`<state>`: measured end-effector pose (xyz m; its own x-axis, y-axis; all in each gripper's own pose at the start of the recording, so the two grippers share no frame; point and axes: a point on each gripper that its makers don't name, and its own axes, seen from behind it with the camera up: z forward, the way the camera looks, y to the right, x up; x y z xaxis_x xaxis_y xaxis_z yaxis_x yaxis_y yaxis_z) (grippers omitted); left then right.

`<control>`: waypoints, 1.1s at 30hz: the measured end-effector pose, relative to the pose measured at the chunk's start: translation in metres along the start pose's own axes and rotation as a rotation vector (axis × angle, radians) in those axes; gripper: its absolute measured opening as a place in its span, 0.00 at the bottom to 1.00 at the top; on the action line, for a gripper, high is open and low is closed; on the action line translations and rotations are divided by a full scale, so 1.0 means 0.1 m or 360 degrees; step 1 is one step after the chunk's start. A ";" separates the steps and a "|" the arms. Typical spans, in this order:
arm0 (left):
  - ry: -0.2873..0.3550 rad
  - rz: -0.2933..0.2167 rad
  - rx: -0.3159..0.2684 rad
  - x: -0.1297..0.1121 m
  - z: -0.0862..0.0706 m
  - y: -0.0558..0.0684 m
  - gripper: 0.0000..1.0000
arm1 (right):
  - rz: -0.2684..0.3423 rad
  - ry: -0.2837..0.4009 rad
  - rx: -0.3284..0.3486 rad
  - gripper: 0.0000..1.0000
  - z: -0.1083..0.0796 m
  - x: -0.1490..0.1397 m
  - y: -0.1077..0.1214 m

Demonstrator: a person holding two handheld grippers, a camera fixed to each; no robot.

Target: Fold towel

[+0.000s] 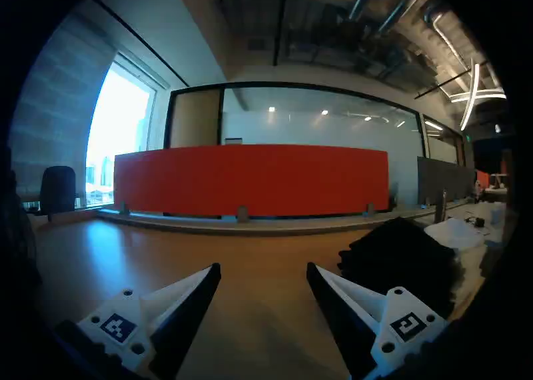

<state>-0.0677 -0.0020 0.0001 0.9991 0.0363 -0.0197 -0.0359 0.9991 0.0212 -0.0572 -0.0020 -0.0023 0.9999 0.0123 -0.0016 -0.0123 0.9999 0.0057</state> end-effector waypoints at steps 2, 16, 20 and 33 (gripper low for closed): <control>0.0000 0.0000 0.0000 0.00 0.00 0.00 0.86 | 0.0000 0.0000 0.0000 0.99 0.00 0.00 0.00; -0.0002 -0.0001 -0.0001 0.02 0.00 -0.01 0.86 | 0.0001 0.0000 0.0000 1.00 0.00 0.00 0.00; -0.0003 -0.0002 -0.0003 0.01 0.00 -0.01 0.86 | 0.0001 0.0000 0.0000 1.00 0.00 0.00 0.00; -0.0003 -0.0005 -0.0029 0.01 0.02 0.02 0.87 | 0.0000 0.0001 0.0000 1.00 0.00 -0.01 0.00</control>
<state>-0.0667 0.0005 0.0017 0.9993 0.0333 -0.0175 -0.0333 0.9994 0.0031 -0.0579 -0.0021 -0.0020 0.9999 0.0125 -0.0020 -0.0125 0.9999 0.0059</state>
